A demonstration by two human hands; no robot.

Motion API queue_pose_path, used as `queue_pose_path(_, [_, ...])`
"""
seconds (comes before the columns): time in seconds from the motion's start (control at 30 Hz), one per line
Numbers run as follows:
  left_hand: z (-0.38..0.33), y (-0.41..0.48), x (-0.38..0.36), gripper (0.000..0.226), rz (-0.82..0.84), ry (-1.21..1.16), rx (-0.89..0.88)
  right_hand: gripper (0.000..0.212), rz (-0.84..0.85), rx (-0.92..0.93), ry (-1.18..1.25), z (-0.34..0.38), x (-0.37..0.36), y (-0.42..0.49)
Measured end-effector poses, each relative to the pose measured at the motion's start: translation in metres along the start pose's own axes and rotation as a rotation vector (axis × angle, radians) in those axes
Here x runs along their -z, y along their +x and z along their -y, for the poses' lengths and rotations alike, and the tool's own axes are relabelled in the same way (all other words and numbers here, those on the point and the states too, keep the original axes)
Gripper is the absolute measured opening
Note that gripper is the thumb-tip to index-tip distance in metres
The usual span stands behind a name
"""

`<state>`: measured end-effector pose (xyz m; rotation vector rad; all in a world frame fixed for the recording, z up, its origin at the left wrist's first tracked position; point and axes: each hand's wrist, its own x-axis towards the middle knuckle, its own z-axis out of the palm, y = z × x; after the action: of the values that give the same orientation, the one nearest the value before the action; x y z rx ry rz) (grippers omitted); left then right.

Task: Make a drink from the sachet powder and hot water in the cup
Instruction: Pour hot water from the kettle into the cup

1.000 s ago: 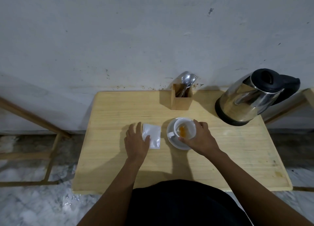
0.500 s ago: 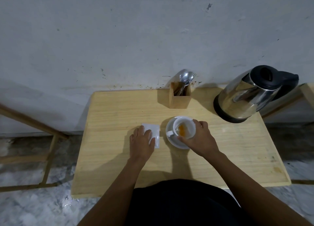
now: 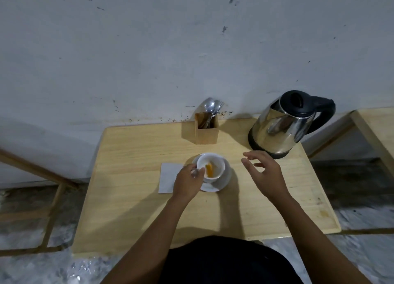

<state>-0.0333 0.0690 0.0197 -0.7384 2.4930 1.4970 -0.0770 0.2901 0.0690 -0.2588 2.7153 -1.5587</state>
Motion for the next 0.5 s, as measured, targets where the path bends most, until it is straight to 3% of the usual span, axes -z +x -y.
queue_pose_path(0.2, [-0.012, -0.003, -0.019, 0.017, -0.214, -0.059, 0.053, 0.019, -0.112, 0.0, -0.007, -0.003, 0.062, 0.013])
queue_pose_path(0.5, [-0.022, -0.006, -0.039, 0.023, -0.377, -0.124, 0.165, 0.043, -0.304, 0.024, -0.208, -0.014, 0.142, 0.083])
